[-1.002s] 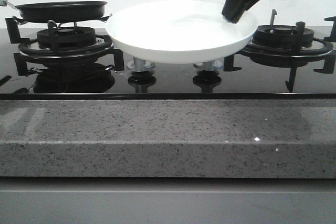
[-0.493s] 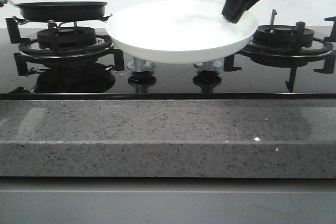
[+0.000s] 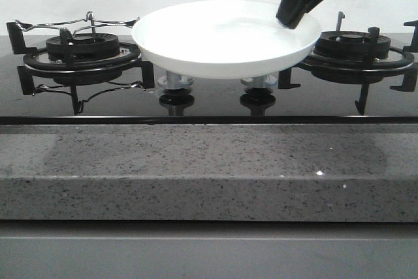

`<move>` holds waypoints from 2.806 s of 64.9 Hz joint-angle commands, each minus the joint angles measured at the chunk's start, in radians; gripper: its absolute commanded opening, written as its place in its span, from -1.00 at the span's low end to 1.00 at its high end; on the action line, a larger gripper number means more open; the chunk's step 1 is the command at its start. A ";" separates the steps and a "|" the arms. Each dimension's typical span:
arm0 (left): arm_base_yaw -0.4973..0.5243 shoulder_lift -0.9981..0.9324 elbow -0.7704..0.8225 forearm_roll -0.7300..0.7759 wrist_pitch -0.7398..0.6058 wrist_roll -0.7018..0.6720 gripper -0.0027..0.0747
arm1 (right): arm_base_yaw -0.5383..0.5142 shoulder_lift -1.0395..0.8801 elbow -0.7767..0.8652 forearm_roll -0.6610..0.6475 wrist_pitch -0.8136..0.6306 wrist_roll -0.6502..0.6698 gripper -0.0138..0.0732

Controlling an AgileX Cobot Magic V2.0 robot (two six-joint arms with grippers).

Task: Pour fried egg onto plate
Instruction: 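Lift the frying pan with the left gripper over the held plate, then tilt the pan with the left gripper to slide the egg onto the plate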

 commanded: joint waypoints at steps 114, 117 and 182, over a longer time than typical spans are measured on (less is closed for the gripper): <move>-0.911 -0.371 -0.202 1.476 -0.417 -0.263 -0.98 | -0.002 -0.059 -0.023 0.041 -0.020 -0.009 -0.84; -0.923 -0.371 -0.202 1.485 -0.417 -0.282 -0.98 | -0.002 -0.059 -0.023 0.041 -0.020 -0.009 -0.84; -0.763 -0.411 -0.202 1.509 -0.477 -0.694 -0.98 | -0.002 -0.059 -0.023 0.041 -0.020 -0.009 -0.84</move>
